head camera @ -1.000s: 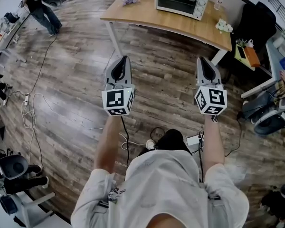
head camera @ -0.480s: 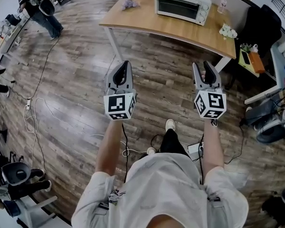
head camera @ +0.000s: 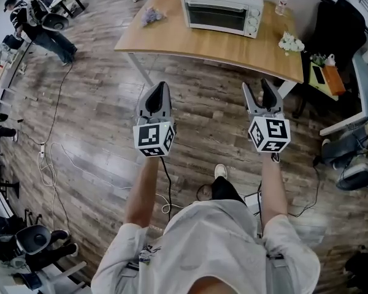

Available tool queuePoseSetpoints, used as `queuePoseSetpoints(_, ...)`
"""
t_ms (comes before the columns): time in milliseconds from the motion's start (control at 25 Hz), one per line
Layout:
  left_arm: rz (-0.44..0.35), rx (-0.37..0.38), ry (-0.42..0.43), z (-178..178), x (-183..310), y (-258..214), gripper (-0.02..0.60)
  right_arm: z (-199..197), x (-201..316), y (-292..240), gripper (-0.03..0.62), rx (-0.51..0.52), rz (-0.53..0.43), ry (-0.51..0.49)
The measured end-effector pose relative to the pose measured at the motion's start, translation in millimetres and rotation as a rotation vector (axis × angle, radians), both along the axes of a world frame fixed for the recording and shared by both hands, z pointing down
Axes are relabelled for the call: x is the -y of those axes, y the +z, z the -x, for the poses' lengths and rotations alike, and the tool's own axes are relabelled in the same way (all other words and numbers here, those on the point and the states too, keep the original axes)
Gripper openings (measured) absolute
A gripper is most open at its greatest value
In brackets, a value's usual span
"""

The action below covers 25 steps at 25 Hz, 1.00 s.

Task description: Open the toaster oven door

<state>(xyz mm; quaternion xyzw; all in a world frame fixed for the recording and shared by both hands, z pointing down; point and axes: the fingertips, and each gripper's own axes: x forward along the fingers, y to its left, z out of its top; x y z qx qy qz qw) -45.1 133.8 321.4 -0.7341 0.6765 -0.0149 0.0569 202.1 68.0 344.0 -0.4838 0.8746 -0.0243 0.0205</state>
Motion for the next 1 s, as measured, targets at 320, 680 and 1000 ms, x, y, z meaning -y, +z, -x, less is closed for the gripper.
queuePoseSetpoints(320,0.015,0.026,0.040,-34.2,75.0,-7.8,0.014,-29.7,60.3,3.3,0.325,0.020,0.023,0.005)
queuePoseSetpoints(680,0.039,0.060,0.068,-69.2,142.4,4.6,0.014,-49.7,121.2,17.7,0.362,0.025,0.027,0.009)
queuePoseSetpoints(1000,0.038,0.044,0.013,-46.1,170.4,7.0,0.014,-32.6,158.4,22.1,0.362,0.038,0.039,-0.038)
